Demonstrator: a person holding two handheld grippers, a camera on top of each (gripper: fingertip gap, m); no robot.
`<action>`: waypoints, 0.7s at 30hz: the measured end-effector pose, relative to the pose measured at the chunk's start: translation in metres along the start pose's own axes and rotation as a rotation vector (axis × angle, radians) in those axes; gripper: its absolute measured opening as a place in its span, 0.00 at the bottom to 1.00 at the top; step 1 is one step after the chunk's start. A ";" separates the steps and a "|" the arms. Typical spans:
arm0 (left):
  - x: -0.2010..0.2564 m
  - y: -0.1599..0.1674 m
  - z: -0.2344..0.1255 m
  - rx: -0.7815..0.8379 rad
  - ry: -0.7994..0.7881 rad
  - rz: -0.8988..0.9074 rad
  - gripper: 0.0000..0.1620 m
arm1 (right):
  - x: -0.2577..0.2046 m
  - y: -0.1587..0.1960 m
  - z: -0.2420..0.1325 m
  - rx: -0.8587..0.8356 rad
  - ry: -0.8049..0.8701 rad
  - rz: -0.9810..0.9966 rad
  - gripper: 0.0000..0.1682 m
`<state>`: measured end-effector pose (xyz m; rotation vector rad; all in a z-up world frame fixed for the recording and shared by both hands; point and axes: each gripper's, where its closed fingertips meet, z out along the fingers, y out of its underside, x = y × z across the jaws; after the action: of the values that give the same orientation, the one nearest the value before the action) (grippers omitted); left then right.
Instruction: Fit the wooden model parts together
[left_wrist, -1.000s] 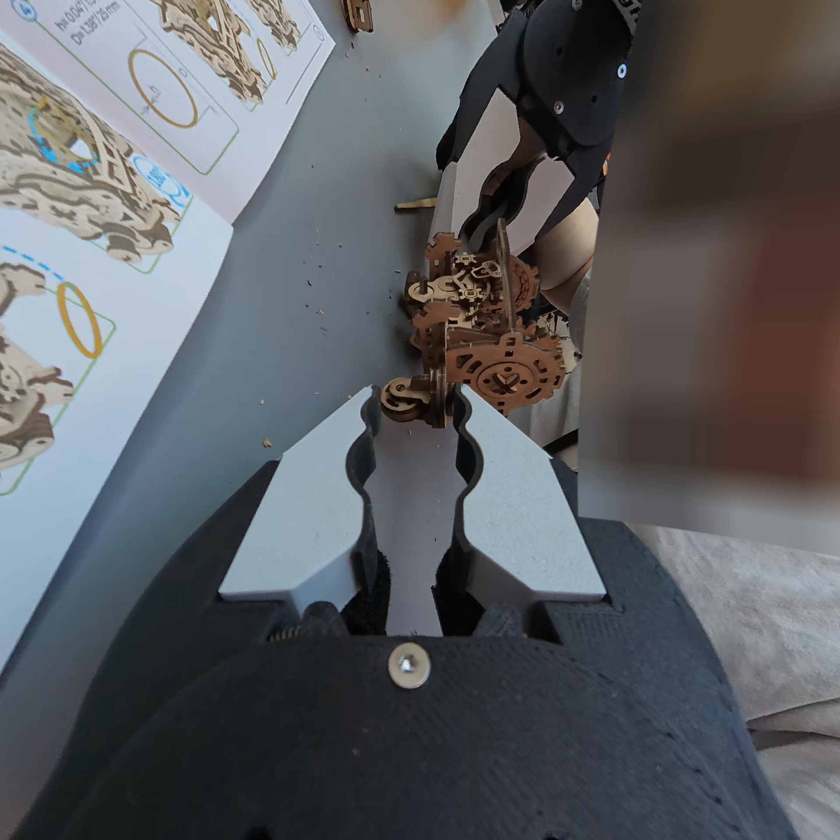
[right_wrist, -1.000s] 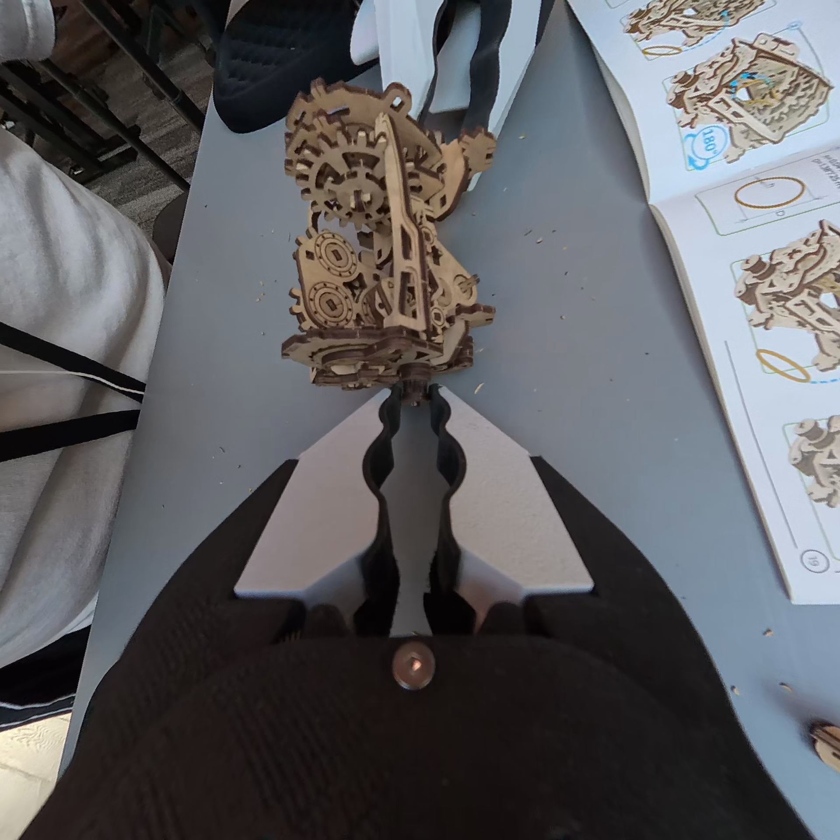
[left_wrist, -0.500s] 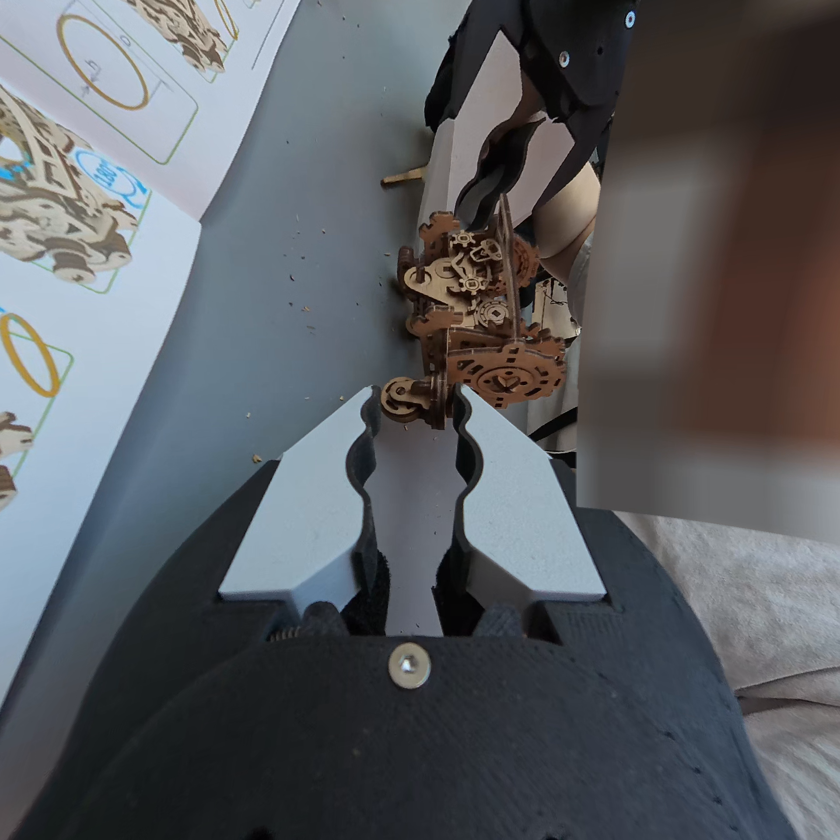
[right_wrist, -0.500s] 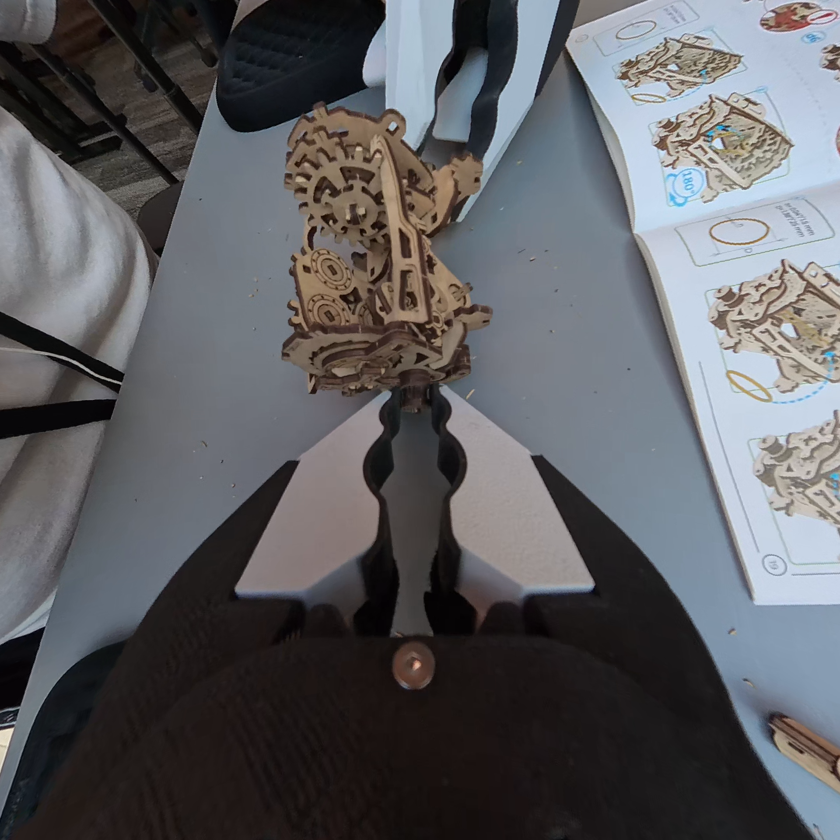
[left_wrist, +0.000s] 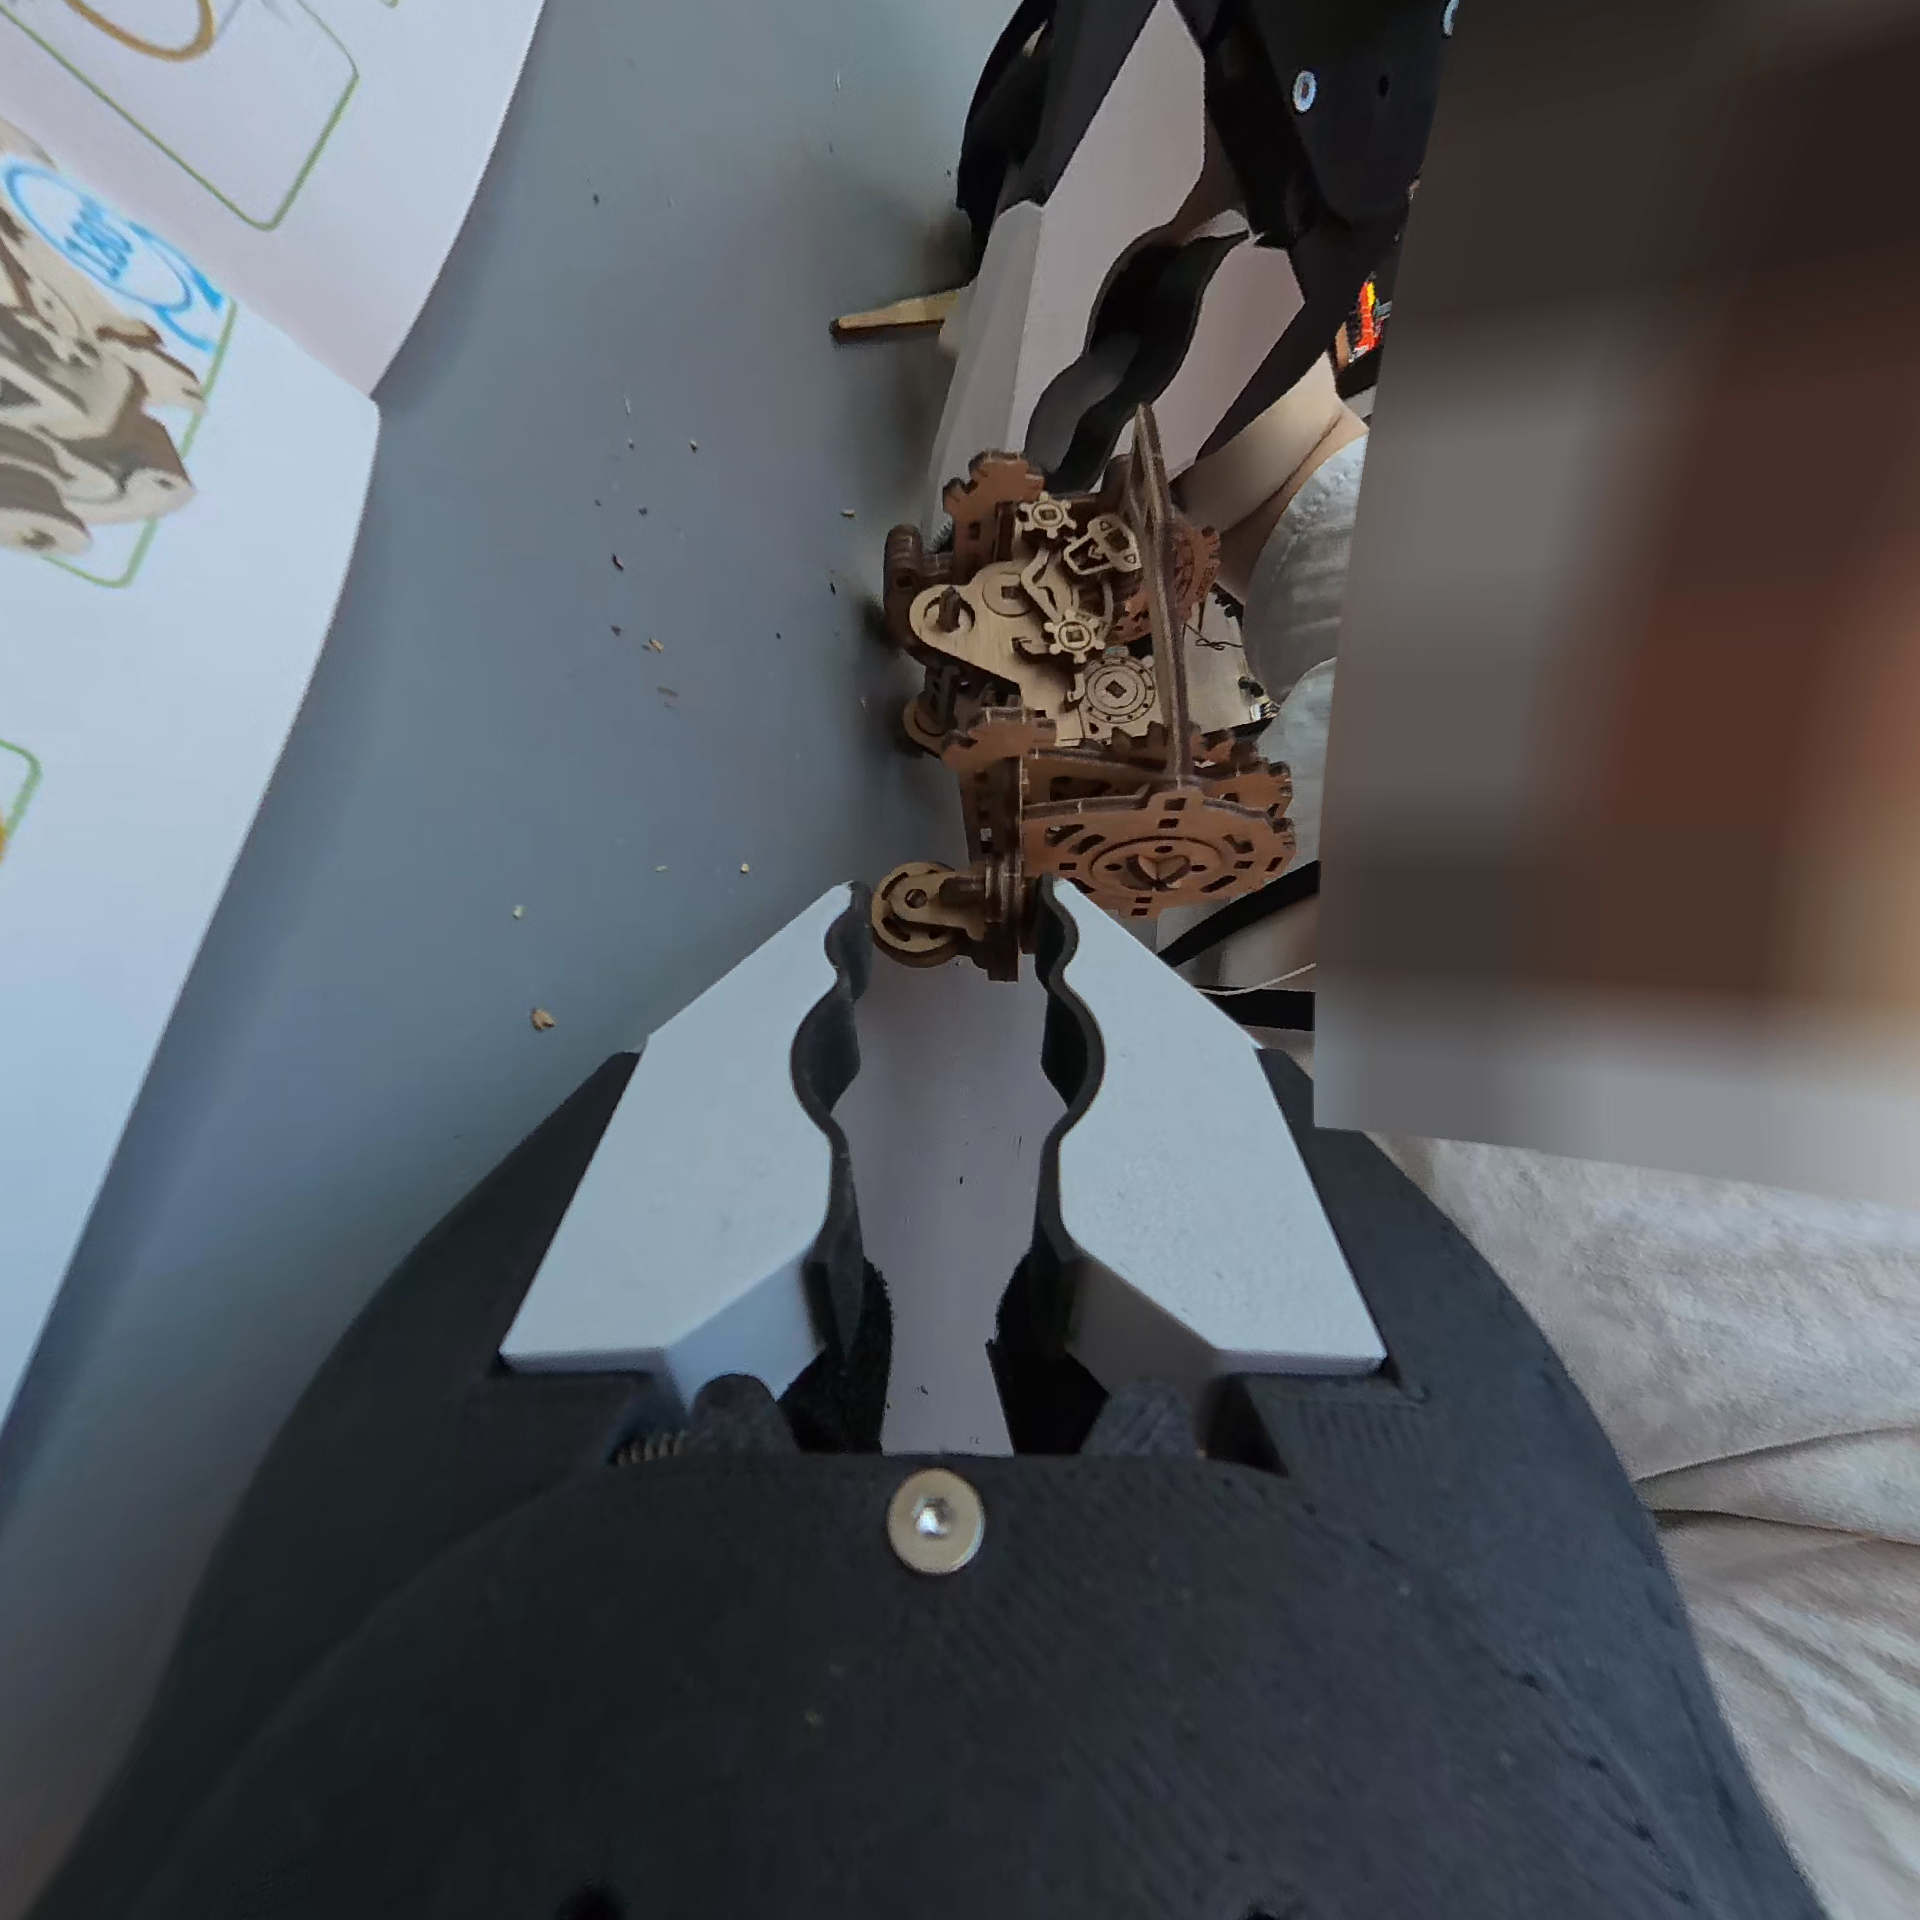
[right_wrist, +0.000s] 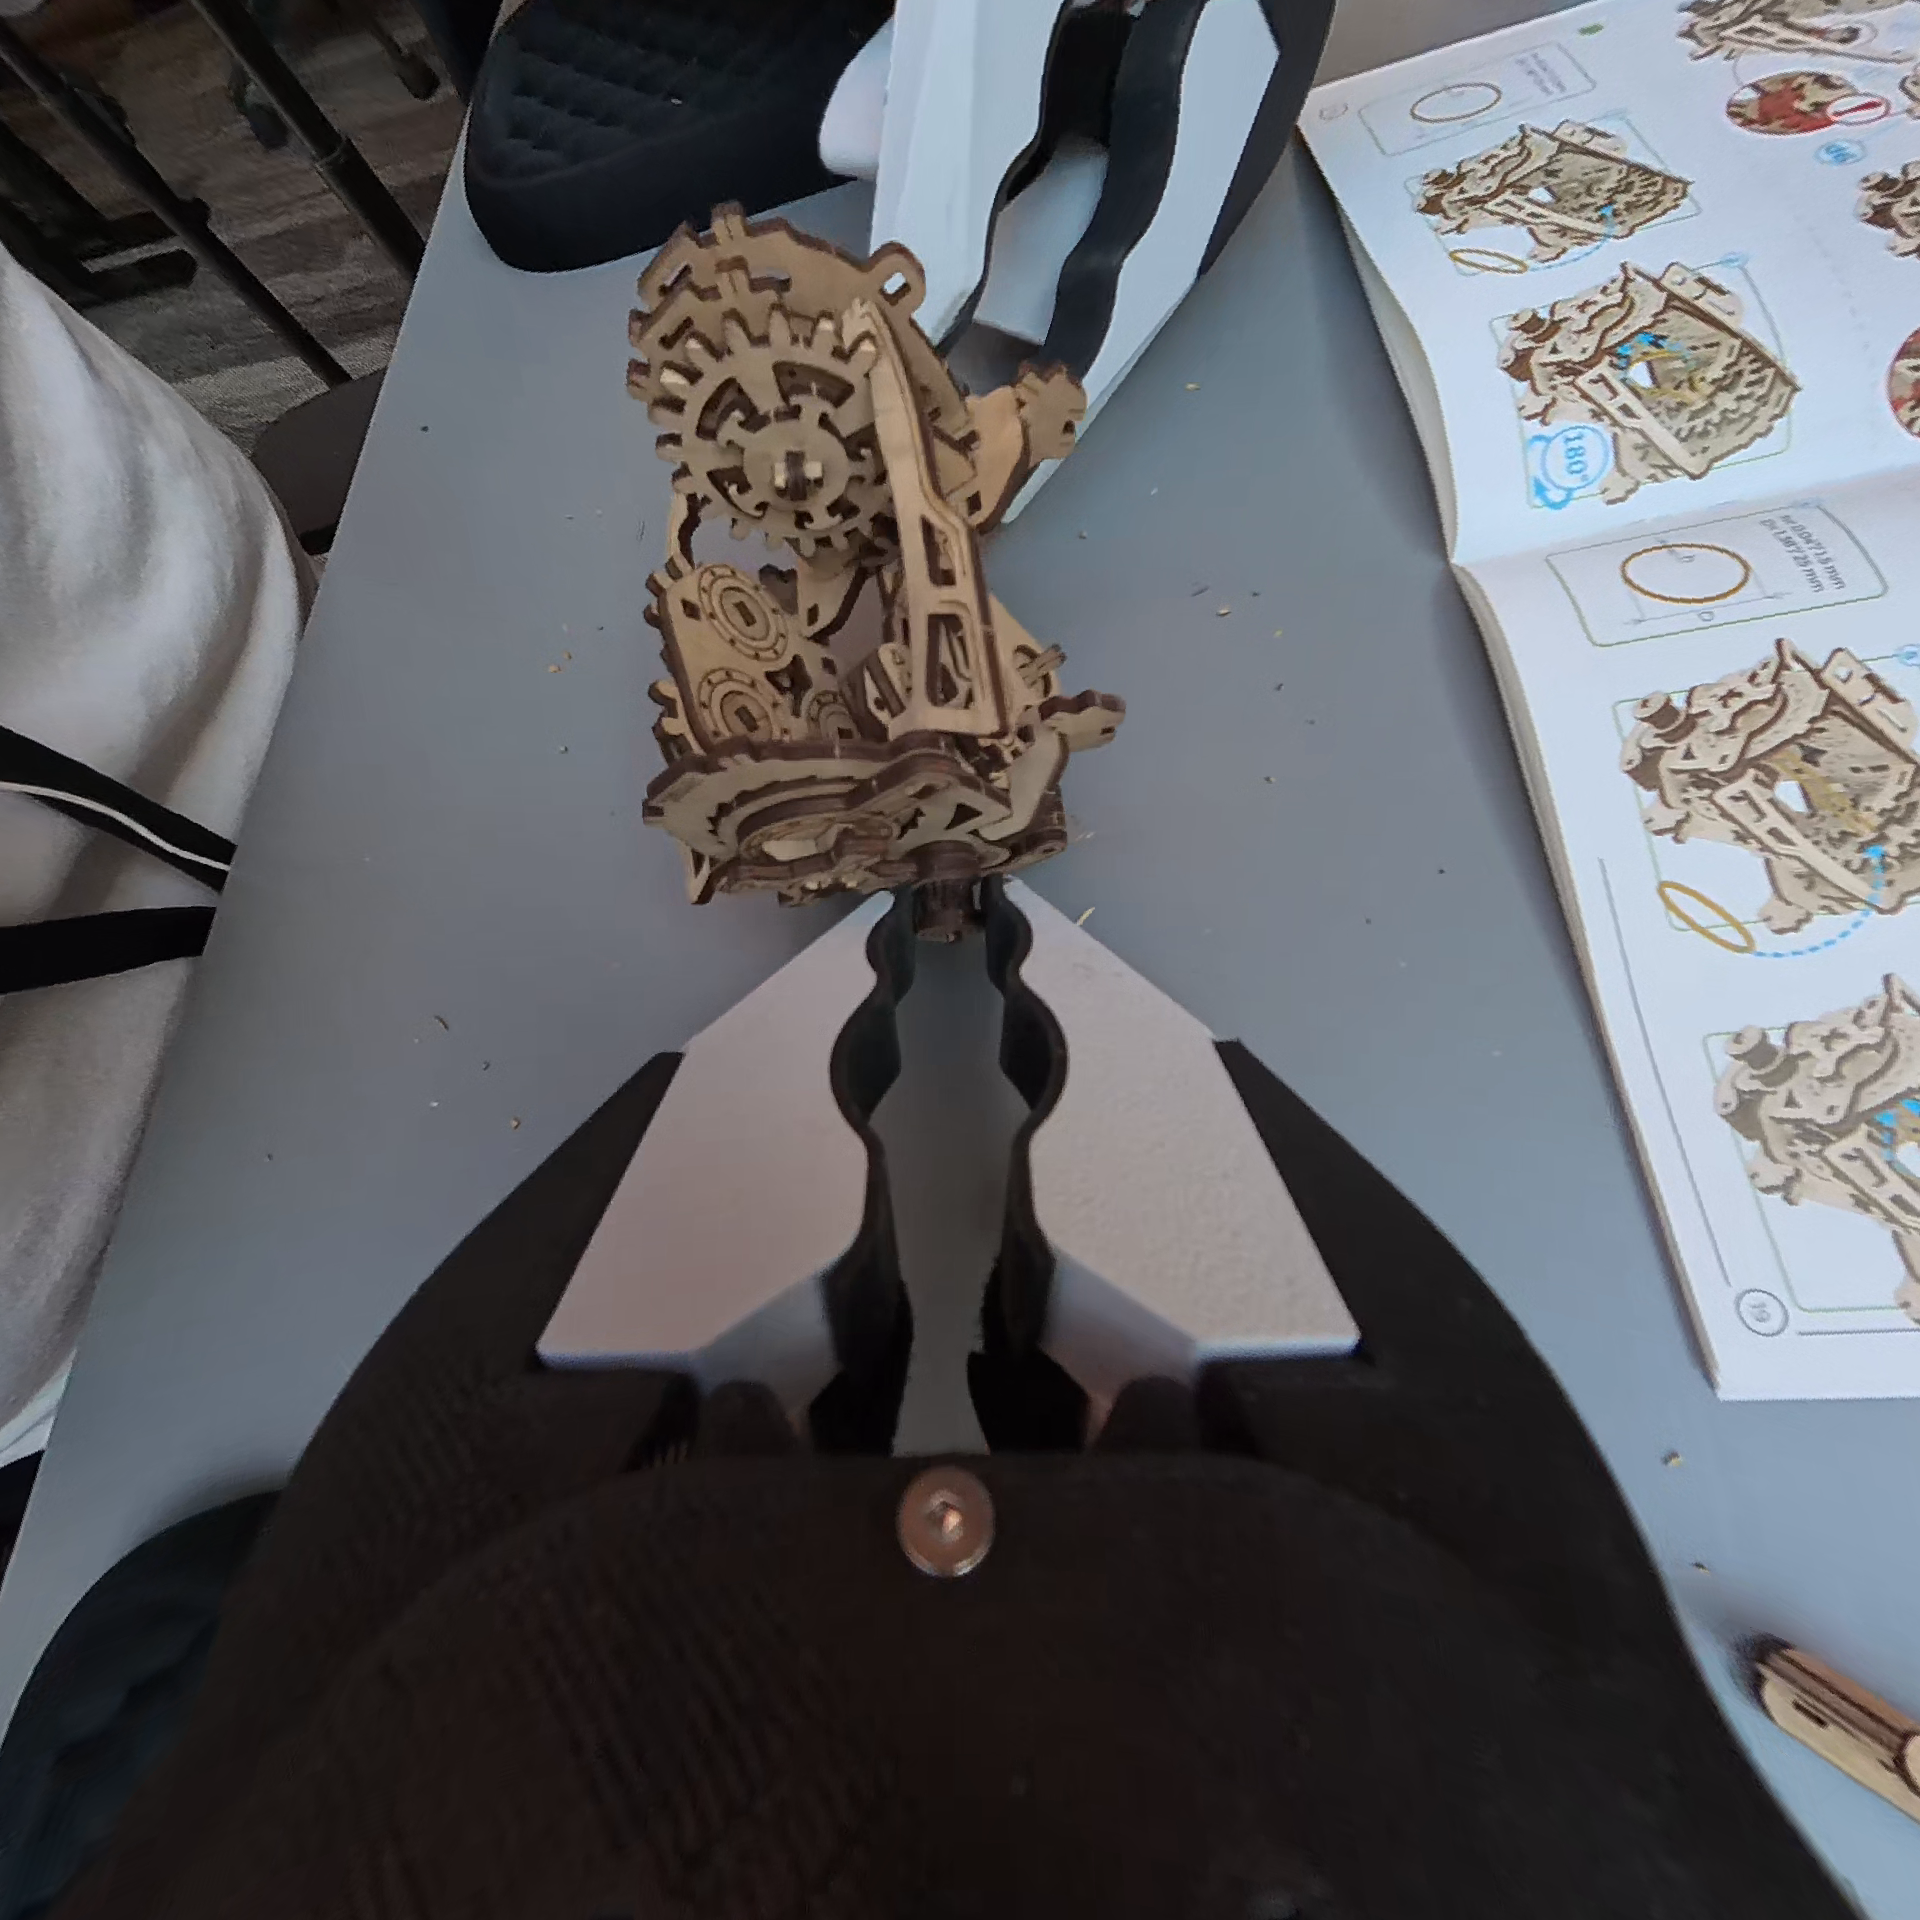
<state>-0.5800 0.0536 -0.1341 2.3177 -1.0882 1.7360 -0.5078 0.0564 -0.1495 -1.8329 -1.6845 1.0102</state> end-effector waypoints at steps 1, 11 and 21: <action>0.000 -0.001 -0.001 0.001 -0.015 0.018 0.18 | -0.001 0.000 0.000 0.001 -0.014 0.021 0.07; 0.001 0.000 -0.001 -0.039 -0.091 0.136 0.18 | -0.002 0.000 0.000 0.004 -0.100 0.171 0.07; 0.002 -0.005 -0.002 -0.052 -0.105 0.130 0.18 | -0.004 0.002 0.001 -0.017 -0.060 0.093 0.07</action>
<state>-0.5786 0.0566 -0.1298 2.3802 -1.3134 1.6200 -0.5073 0.0523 -0.1504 -1.9258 -1.6602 1.1017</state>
